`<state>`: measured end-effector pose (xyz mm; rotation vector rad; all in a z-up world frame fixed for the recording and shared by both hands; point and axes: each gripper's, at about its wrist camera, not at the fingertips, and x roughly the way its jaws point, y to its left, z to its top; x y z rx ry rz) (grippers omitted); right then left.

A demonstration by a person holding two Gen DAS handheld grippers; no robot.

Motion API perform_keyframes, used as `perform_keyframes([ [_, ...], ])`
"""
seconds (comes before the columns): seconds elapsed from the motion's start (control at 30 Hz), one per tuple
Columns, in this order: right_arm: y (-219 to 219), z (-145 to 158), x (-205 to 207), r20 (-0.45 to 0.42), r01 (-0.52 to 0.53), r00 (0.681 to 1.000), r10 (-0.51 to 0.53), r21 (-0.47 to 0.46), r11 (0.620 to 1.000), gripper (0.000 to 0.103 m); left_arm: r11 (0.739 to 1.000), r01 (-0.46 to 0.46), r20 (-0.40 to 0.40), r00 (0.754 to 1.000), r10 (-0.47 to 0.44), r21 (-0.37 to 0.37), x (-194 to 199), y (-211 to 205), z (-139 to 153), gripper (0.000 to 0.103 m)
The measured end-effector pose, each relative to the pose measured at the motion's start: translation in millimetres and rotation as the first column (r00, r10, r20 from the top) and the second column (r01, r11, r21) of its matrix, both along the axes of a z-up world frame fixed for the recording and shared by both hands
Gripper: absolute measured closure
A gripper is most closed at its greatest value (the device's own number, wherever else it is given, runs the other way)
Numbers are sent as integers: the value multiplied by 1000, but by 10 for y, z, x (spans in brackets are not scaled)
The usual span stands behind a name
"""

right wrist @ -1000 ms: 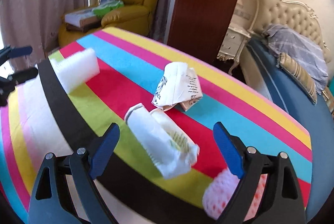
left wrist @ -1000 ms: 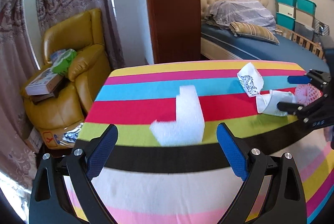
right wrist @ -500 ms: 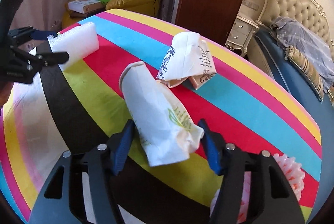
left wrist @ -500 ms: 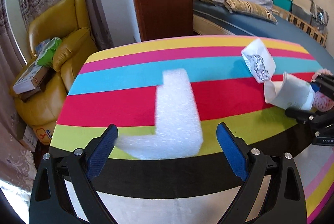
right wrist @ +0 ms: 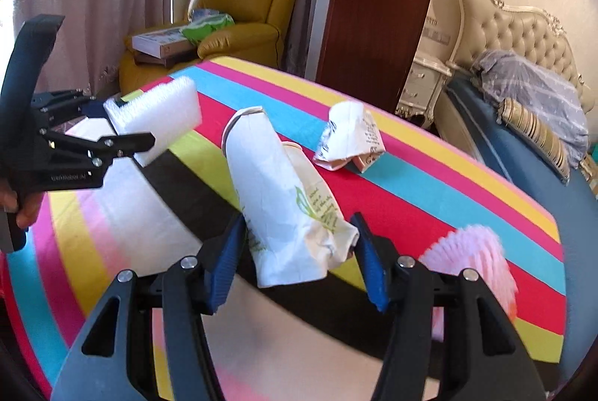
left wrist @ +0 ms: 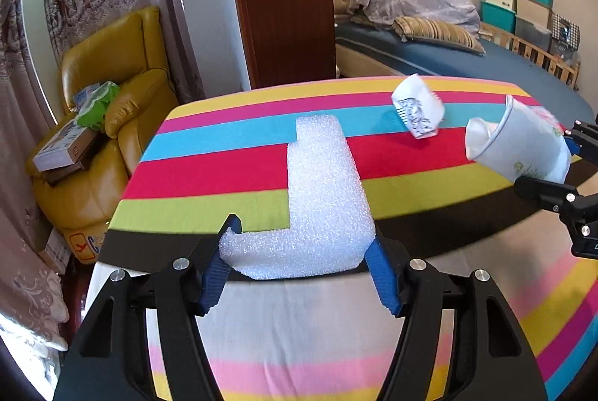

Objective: Collect trash
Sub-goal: 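Carry the foam piece and paper cup to the pink bin and release both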

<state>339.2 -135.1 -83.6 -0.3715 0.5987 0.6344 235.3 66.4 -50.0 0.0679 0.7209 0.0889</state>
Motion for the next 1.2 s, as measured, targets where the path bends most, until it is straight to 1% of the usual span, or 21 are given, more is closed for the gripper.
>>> perform_keyframes([
  [0.2, -116, 93, -502, 38, 36, 999, -37, 22, 999, 48, 1000, -5, 69, 998, 5, -1, -486, -82, 153, 42],
  [0.27, -168, 81, -635, 35, 55, 998, -57, 35, 998, 48, 1000, -1, 89, 996, 0, 4, -669, -154, 178, 41],
  [0.43, -418, 34, -1028, 25, 130, 991, -132, 80, 988, 48, 1000, 18, 119, 993, -19, 9, -982, -313, 206, 41],
  [0.5, -552, 13, -1166, 7, 162, 986, -164, 104, 981, 48, 1000, 31, 130, 991, -30, -1, -1099, -389, 210, 41],
  [0.67, -790, -77, -1388, -14, 214, 977, -213, 116, 970, 48, 998, 56, 138, 989, -52, -22, -1249, -550, 155, 41],
  [0.83, -1046, -118, -1532, -41, 266, 964, -263, 161, 950, 47, 996, 78, 133, 988, -73, -33, -1328, -763, 63, 41],
  [0.97, -1139, -132, -1578, -51, 298, 954, -294, 172, 939, 47, 996, 77, 135, 988, -70, -45, -1364, -882, -16, 41],
  [1.2, -1307, -158, -1726, -64, 330, 944, -323, 192, 924, 47, 995, 97, 144, 985, -90, -37, -1446, -1023, -105, 41],
])
